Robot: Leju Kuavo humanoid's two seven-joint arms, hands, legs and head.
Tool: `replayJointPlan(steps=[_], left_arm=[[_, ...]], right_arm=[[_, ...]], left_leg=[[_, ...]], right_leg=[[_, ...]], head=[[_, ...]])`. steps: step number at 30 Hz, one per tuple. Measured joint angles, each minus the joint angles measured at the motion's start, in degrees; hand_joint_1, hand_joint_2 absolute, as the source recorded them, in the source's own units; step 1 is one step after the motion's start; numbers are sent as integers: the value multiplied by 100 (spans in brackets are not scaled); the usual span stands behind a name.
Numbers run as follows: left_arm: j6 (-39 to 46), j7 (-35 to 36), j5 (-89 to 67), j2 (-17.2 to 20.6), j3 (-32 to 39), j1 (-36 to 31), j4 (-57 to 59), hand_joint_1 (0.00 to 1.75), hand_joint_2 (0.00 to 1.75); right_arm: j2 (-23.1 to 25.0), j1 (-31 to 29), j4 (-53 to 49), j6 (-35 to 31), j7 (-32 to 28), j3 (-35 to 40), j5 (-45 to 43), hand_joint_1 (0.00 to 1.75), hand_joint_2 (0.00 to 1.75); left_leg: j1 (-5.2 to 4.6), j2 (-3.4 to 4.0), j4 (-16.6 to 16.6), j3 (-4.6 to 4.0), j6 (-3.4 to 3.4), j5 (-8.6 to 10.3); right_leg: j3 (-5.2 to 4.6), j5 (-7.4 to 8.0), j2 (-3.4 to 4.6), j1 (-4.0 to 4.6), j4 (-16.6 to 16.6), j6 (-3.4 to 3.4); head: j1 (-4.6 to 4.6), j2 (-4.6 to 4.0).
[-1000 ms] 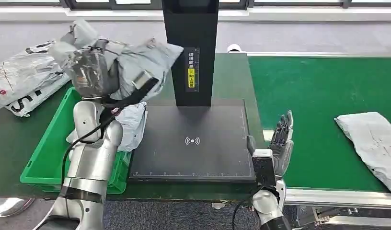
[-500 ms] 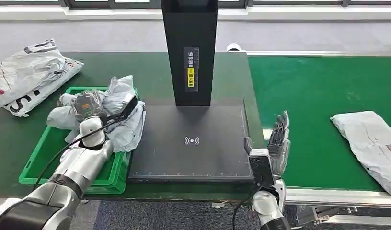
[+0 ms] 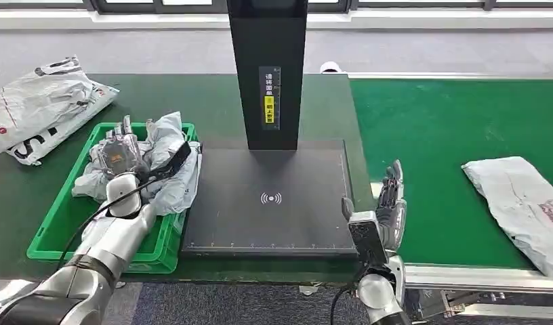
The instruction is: Moved the parcel from conveyor to table for the left to box.
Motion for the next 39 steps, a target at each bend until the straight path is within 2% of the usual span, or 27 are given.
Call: replayJointPlan(steps=[12, 15, 20, 23, 26, 30, 31, 32, 36, 39], left_arm=[[225, -249, 24, -72, 277, 0, -448, 0, 175], [606, -1019, 320, -131, 341, 44, -800, 0, 175], [667, -2339, 1785, -398, 572, 4, -1130, 0, 175], [206, -3164, 3399, -582, 572, -6, -1158, 0, 175], [-796, -3898, 5027, -783, 542, 34, -1230, 0, 175], [-1659, -4297, 6027, -977, 214, 170, -1195, 0, 175], [-1672, -4334, 6115, -1014, 125, 198, -1178, 0, 175], [-1707, -4349, 6159, -1043, 67, 213, -1160, 0, 175], [-1996, -4496, 6479, -1124, -188, 314, -1106, 0, 175], [-2311, -4789, 7192, -1327, -319, 543, -1062, 0, 175]], right_arm=[[-2, -7, 0, -2, 20, -2, -4, 0, 175], [-2, -6, 0, -42, 11, -2, -48, 0, 175], [-2, -5, 0, -160, -59, -2, -133, 0, 175], [-11, -3, 0, -227, -61, -18, -120, 0, 175], [-43, -26, 9, -264, 26, -44, 0, 0, 175], [-114, -164, 111, -166, 177, -89, 181, 0, 175], [-125, -186, 142, -166, 188, -96, 203, 0, 0], [-133, -202, 166, -166, 195, -103, 219, 0, 175], [-171, -304, 290, -75, 321, -105, 371, 0, 175], [-212, -409, 445, 7, 474, -105, 544, 0, 175]], left_leg=[[0, 1, 0, 0, 0, 0], [0, 1, 0, 0, 0, 0], [-1, -3, 0, 0, 0, 0], [-2, -2, 1, 0, 1, 0], [-3, -3, 1, -1, 1, 0], [-3, -2, 1, -1, 1, -1], [-3, -1, 1, -1, 1, -1], [-3, -1, 1, -1, 1, -1], [-3, -2, 1, 0, 1, -1], [-2, -4, 1, -2, 1, -1]], right_leg=[[0, 0, 1, -1, 0, 0], [0, 0, 1, 1, 0, 0], [0, 0, -2, -2, -2, 0], [1, 1, -2, -4, -3, 1], [1, 2, -3, -4, -4, 2], [1, 3, -3, -5, -4, 3], [1, 3, -2, -4, -4, 3], [1, 3, -2, -4, -4, 3], [0, 2, -2, -2, -4, 3], [0, 2, -3, -3, -4, 3]], head=[[0, 0], [0, 0], [0, 0], [0, 0], [0, 0], [0, 0], [0, 0], [2, 0], [0, 0], [2, 0]])
